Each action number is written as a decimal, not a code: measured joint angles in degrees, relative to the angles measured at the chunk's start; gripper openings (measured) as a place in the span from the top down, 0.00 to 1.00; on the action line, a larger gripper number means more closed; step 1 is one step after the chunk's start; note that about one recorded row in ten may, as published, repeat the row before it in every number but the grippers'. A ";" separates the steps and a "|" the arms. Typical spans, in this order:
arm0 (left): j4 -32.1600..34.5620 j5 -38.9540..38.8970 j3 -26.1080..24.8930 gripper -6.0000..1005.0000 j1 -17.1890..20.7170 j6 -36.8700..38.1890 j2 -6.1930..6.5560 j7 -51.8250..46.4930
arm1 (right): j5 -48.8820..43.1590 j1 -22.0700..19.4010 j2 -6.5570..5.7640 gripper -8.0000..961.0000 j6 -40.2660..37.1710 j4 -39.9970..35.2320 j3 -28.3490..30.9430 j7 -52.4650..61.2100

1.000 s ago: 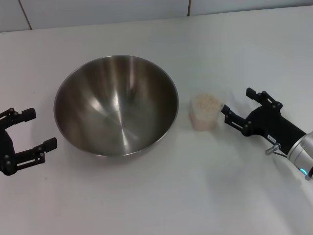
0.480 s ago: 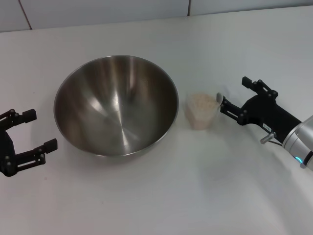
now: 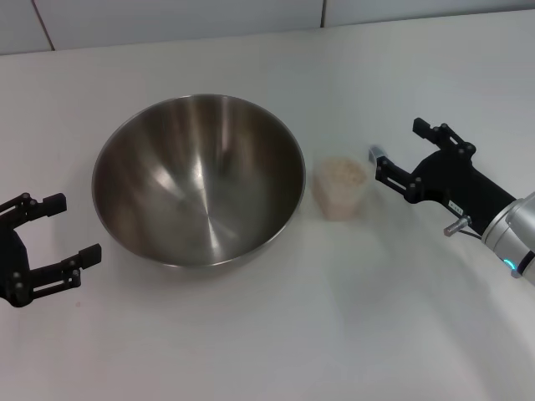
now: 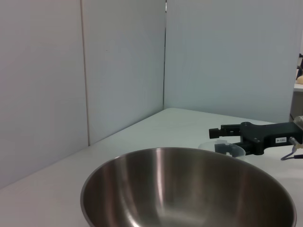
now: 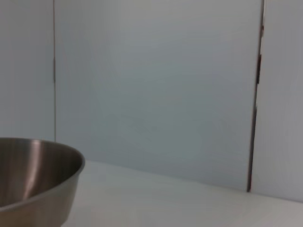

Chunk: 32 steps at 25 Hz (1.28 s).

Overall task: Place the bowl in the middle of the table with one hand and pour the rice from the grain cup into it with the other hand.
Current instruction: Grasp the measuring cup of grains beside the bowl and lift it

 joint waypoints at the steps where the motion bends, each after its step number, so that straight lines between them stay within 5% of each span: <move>1: -0.01 0.00 0.00 0.16 0.00 0.00 0.00 0.00 | 0.04 -0.21 0.00 0.15 -0.42 0.36 0.87 -1.49; 10: 0.24 0.00 0.00 0.16 -0.19 0.17 0.02 0.00 | 0.07 -0.23 0.05 0.21 -0.03 3.19 2.15 -9.86; 12: 0.25 -0.01 0.00 0.16 -0.27 0.41 0.03 0.00 | 0.06 -0.07 0.06 0.44 0.07 3.62 2.19 -10.57; 18: 0.40 -0.03 0.00 0.16 -0.35 1.19 0.03 0.00 | 0.06 0.17 0.09 0.69 0.24 4.24 2.22 -10.70; 32: 0.51 -0.04 0.00 0.16 -0.54 1.42 0.02 0.00 | 0.05 -0.98 0.09 0.95 -7.12 4.34 6.23 -10.80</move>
